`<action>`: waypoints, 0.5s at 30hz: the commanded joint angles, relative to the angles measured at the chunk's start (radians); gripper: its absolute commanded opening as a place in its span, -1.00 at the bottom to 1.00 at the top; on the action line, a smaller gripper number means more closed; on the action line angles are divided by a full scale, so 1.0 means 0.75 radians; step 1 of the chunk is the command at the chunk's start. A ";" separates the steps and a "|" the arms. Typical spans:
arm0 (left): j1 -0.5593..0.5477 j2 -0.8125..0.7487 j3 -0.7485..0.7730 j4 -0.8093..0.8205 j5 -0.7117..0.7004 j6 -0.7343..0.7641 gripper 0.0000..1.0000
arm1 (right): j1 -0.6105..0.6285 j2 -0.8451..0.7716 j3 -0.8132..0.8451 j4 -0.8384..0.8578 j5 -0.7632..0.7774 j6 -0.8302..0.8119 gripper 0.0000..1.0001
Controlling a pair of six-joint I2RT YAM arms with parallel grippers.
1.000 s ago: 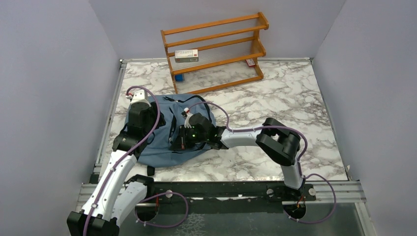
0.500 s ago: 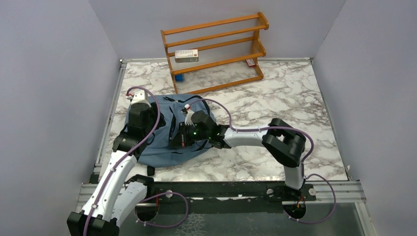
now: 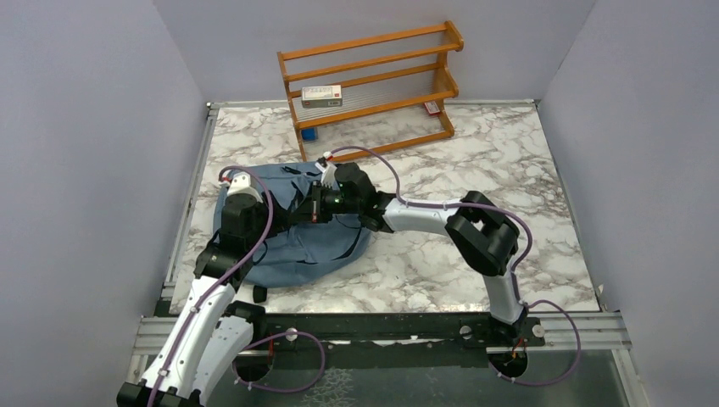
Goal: Pack the student bag
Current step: Zip the student bag at the center of the board.
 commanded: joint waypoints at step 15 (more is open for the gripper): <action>-0.010 0.042 -0.059 0.099 0.341 -0.088 0.01 | -0.143 0.143 0.266 0.012 -0.070 0.012 -0.99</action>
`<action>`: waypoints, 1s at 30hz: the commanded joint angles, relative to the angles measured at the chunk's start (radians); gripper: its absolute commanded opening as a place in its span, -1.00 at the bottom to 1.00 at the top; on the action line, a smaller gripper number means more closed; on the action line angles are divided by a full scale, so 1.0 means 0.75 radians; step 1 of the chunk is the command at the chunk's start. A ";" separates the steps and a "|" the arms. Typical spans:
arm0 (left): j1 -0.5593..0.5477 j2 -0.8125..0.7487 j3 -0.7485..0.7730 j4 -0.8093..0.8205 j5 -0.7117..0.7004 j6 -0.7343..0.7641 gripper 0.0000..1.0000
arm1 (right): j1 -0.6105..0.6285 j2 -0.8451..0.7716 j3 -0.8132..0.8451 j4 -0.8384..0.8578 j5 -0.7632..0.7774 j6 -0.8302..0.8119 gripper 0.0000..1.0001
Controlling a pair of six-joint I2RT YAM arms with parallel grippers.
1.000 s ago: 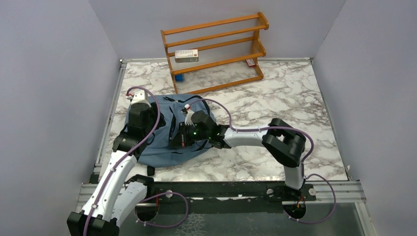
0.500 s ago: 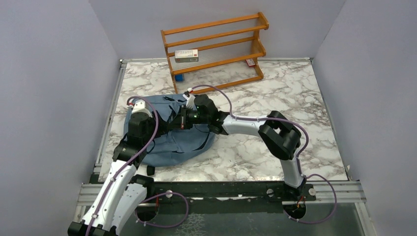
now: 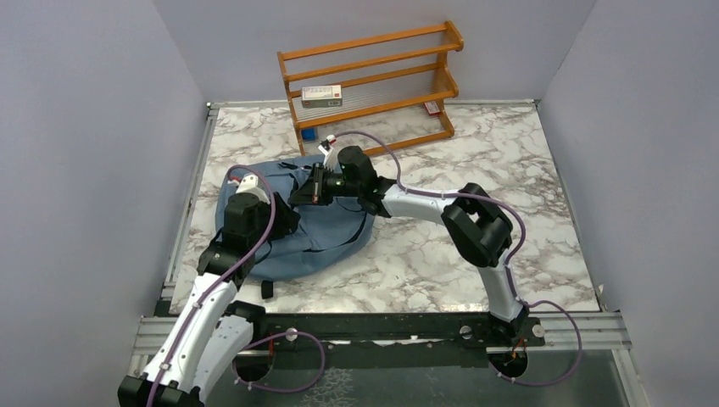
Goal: Pack the student bag
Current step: Zip the student bag at the center of the board.
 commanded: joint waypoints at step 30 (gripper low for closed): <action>-0.134 0.176 -0.077 0.110 0.170 -0.103 -1.00 | -0.073 0.048 0.110 0.087 -0.032 0.050 -0.99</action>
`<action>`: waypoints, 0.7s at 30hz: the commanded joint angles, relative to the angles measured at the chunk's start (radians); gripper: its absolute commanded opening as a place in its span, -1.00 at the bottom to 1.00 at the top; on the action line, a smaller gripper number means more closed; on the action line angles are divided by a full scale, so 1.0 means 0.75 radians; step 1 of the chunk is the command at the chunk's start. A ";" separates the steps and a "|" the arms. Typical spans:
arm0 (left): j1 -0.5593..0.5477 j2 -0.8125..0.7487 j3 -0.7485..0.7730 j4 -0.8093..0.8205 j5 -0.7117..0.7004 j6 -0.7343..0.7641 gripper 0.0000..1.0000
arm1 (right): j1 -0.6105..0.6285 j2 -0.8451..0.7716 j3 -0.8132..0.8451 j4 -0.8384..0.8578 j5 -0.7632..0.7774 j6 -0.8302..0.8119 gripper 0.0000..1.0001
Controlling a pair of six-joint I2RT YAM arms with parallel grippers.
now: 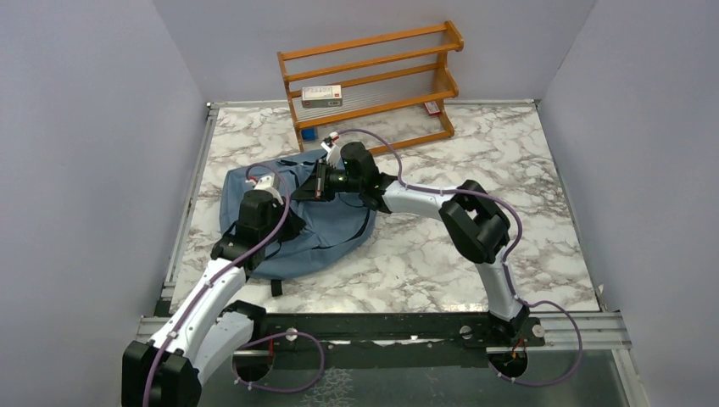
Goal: Pack the student bag
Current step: Zip the student bag at the center of the board.
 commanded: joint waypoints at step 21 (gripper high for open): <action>-0.495 -0.154 -0.123 -0.159 -0.101 -0.341 -1.00 | -0.133 0.076 0.179 -0.026 0.012 -0.090 -0.99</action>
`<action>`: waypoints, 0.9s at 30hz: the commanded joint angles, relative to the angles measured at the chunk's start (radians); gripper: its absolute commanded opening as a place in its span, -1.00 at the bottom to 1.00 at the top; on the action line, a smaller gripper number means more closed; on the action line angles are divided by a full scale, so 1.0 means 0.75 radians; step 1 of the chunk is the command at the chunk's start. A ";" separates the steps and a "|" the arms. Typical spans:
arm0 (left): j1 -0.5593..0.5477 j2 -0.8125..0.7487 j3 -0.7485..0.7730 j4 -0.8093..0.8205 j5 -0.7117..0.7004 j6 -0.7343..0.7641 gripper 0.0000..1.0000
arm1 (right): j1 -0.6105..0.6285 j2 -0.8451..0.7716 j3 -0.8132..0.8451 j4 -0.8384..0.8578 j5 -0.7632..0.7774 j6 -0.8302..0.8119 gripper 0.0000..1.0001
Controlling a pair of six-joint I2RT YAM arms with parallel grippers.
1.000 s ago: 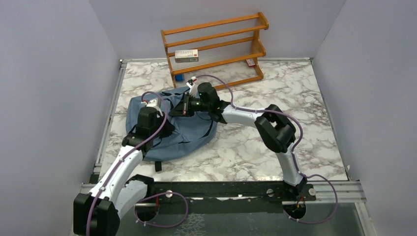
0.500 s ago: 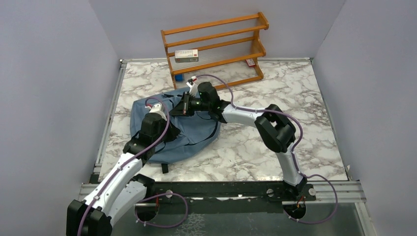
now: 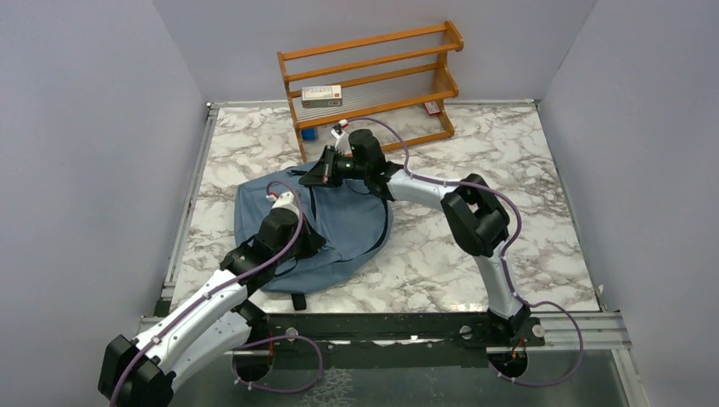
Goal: Pack the student bag
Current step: Zip the student bag at the center of the board.
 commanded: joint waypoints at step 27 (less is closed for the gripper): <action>-0.246 -0.093 -0.067 -0.151 -0.076 -0.170 -0.96 | -0.164 0.074 0.110 -0.080 0.162 -0.259 -0.69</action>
